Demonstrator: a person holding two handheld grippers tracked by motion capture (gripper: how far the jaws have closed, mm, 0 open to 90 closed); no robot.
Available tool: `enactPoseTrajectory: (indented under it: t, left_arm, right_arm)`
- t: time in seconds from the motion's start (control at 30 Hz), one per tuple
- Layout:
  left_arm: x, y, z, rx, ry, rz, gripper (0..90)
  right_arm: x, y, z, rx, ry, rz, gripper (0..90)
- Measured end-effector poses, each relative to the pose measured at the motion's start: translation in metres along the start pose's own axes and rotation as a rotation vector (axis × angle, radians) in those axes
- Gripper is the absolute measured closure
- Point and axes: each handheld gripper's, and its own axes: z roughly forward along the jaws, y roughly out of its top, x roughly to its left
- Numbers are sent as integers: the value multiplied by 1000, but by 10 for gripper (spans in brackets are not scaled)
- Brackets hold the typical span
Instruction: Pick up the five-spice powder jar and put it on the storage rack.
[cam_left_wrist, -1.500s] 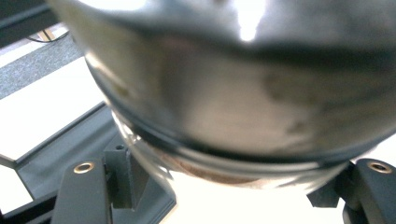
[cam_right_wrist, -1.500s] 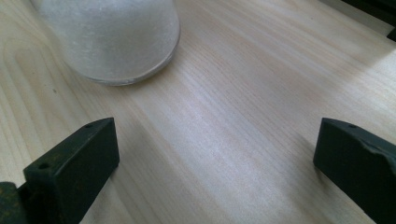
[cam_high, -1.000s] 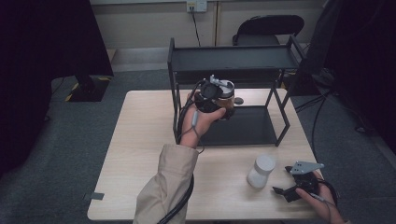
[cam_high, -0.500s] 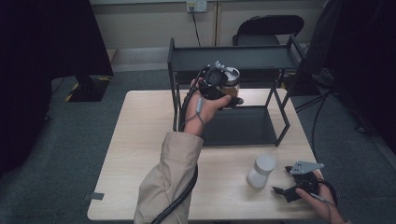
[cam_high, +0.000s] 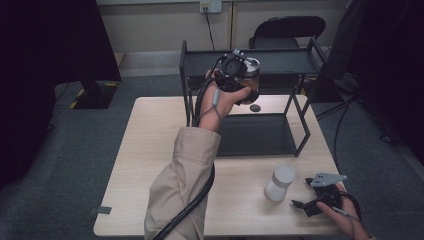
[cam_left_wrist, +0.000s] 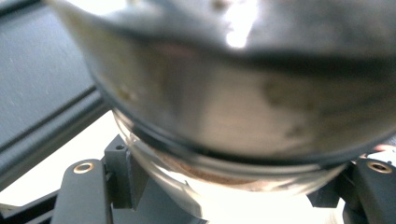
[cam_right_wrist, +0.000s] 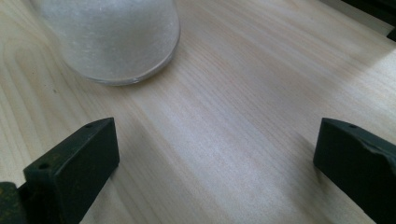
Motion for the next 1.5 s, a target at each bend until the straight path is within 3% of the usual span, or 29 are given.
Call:
enactPoseTrajectory:
  t: [0.27, 0.77, 0.87, 1.2, 1.5]
  left_arm:
    - [3, 13, -3, -4, -5, -13, 298]
    - [7, 40, -6, 3, 39, -22, 298]
    - [6, 46, -5, 12, 62, -18, 298]
    - [12, 63, 4, 14, 71, -17, 298]
    - [21, 75, 15, 12, 98, -46, 298]
  right_arm:
    - [0, 0, 0, 0, 0, 0, 0]
    - [0, 0, 0, 1, 0, 2, 0]
    - [0, 0, 0, 1, 0, 2, 0]
    - [0, 0, 0, 1, 0, -1, 0]
    - [0, 0, 0, 3, 1, 1, 0]
